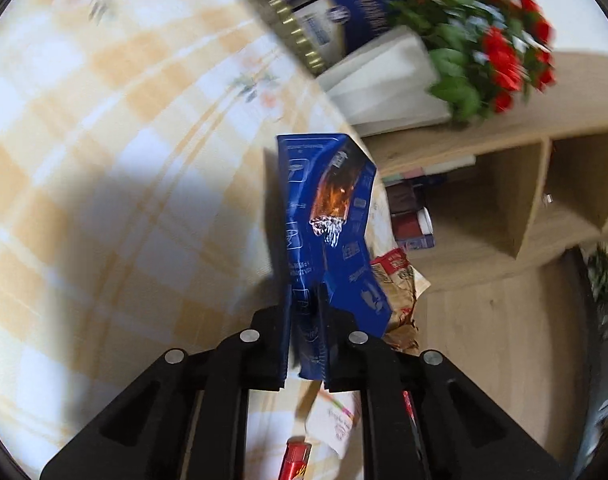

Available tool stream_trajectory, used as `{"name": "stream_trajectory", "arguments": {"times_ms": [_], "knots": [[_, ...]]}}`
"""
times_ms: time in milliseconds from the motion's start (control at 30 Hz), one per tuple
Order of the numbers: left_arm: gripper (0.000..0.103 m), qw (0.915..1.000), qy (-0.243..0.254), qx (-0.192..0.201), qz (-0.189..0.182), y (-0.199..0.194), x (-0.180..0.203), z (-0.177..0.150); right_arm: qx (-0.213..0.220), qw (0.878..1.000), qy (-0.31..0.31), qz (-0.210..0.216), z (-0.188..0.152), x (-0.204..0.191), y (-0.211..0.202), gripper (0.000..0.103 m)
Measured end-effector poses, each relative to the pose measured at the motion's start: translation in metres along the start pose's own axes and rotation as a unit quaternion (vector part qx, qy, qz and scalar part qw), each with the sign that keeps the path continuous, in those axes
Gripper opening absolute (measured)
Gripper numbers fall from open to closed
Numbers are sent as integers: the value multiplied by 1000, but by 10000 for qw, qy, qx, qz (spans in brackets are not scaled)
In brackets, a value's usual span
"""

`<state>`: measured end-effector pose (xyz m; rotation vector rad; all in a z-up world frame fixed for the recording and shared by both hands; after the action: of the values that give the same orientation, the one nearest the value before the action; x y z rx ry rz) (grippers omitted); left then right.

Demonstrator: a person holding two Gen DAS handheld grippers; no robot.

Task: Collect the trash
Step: 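Grasp the blue coffee box with the left gripper while the right gripper holds the red box, then carry the blue box over the bin and open the left gripper while the right gripper holds the red box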

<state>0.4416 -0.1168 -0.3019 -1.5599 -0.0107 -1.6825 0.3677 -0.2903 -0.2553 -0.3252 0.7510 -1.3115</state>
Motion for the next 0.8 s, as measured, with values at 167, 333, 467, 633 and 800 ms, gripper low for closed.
{"name": "stream_trajectory", "arguments": {"times_ms": [167, 333, 467, 633, 800], "knots": [[11, 9953, 956, 98, 90, -42, 30, 17, -21, 10000, 5, -9, 0, 1, 0, 88], [10, 9829, 1771, -154, 469, -86, 44, 22, 4, 9998, -131, -142, 1, -2, -1, 88], [10, 9788, 1935, -237, 626, -125, 44, 18, -6, 9985, -472, -282, 4, -13, -6, 88], [10, 9756, 2103, -224, 596, -171, 55, 12, 262, 9975, -645, -152, 13, -36, -44, 88], [10, 9718, 2288, -282, 508, -210, 66, -10, 493, 9968, -630, 13, 15, -53, -91, 88]]}}
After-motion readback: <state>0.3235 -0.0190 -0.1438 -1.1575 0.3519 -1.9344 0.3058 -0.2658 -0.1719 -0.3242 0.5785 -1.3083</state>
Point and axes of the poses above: each gripper's, at about its wrist camera, not at the fingertips, and y roughly the way its jaws point, x to its right, z to its top, the point moved 8 cm from there along y, roughly the way its jaws point
